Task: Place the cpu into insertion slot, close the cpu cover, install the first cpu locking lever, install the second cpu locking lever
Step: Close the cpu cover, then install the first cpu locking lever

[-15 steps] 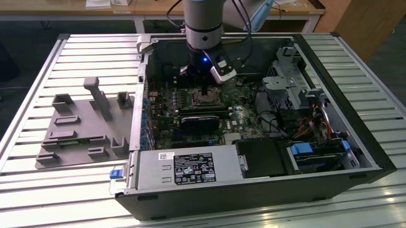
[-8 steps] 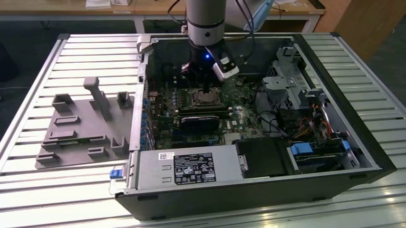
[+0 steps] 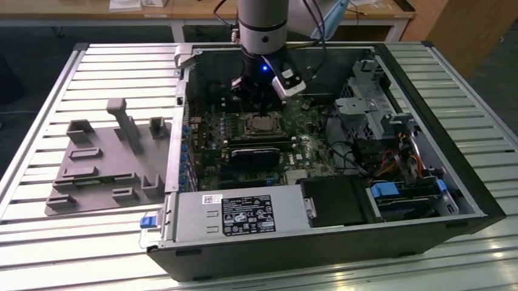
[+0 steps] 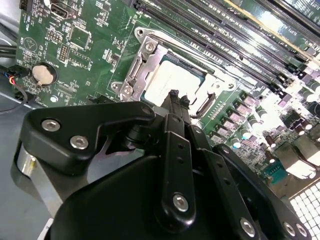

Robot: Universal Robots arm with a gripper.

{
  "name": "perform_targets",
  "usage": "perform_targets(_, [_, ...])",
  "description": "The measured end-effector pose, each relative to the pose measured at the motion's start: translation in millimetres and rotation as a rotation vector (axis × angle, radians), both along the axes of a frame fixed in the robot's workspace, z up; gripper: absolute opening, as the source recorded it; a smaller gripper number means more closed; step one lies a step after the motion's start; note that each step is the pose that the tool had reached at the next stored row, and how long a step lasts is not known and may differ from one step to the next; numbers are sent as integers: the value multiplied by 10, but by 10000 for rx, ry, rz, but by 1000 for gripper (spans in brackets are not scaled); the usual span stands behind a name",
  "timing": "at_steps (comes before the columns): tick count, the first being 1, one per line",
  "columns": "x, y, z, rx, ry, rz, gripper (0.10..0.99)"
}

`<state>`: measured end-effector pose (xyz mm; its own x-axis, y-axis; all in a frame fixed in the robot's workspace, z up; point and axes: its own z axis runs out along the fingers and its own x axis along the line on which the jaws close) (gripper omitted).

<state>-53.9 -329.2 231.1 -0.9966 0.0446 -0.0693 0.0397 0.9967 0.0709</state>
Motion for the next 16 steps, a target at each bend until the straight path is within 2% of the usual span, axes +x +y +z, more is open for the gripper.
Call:
perform_targets(12, [-12,0,1,-3,1,-7,102])
perform_targets(16, [-83,0,0,-1,-1,-4,102])
